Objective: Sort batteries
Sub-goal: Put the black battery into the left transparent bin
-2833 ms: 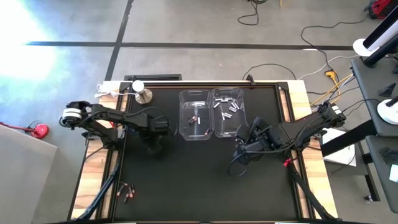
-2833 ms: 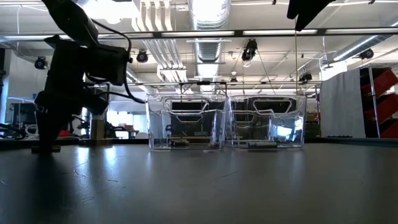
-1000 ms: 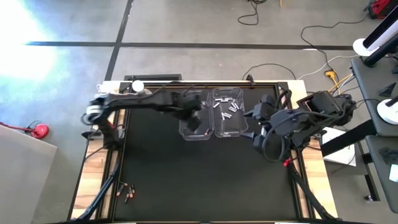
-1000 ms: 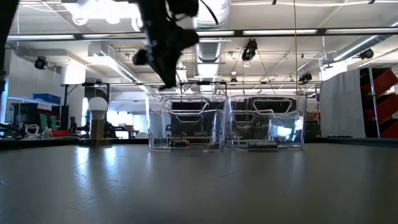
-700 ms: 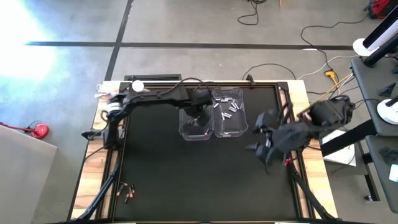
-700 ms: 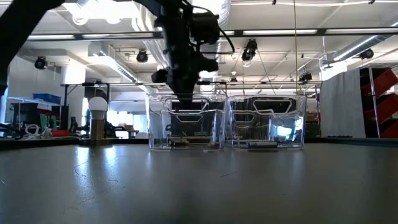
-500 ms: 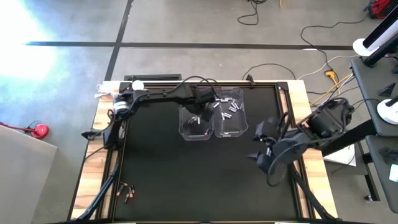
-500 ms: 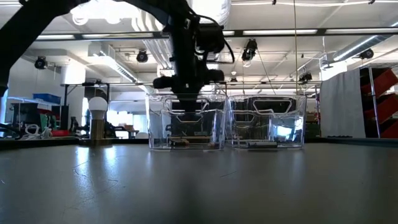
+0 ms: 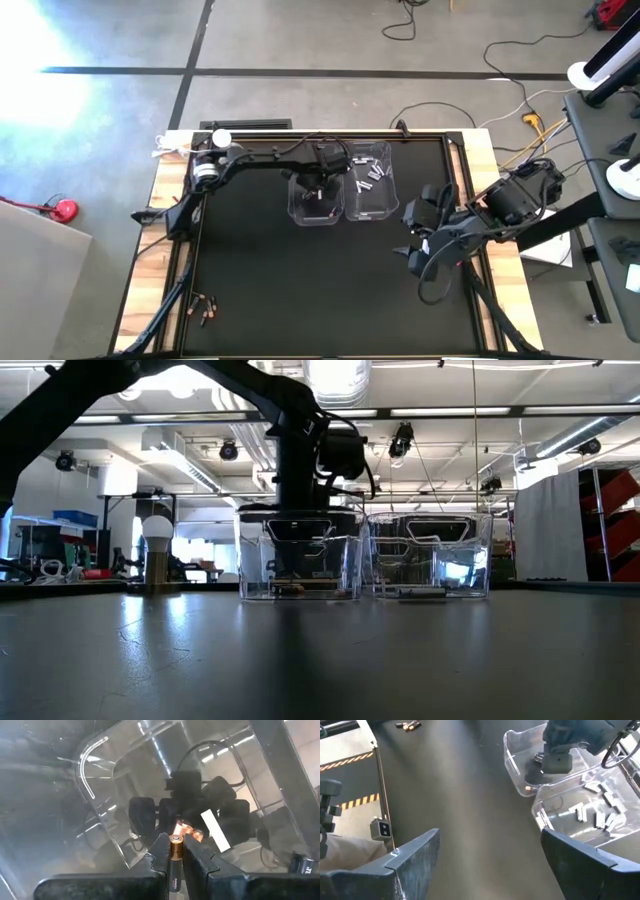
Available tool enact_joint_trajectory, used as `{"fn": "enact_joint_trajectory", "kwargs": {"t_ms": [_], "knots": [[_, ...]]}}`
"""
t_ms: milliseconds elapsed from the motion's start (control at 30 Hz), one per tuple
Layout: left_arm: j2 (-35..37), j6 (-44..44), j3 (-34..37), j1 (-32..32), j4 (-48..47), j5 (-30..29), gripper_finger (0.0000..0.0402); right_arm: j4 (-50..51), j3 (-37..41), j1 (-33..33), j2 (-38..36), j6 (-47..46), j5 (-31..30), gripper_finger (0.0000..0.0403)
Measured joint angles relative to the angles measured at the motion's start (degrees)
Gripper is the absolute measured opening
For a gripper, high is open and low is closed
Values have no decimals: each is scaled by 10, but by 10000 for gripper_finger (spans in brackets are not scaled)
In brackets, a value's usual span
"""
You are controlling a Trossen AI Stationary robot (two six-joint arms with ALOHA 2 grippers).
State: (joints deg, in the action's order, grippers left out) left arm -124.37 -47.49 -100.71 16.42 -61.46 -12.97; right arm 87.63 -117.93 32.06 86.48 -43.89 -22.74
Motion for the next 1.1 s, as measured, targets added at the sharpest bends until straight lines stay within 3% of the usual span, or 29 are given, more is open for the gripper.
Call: {"fn": "enact_joint_trajectory", "kwargs": {"t_ms": [800,1100], "knots": [[-19,46,0,0,21,4,34,15,0,0,-13,4,-4,338],[-19,66,0,0,21,5,57,15,0,1,-12,-35,-4,338]]}}
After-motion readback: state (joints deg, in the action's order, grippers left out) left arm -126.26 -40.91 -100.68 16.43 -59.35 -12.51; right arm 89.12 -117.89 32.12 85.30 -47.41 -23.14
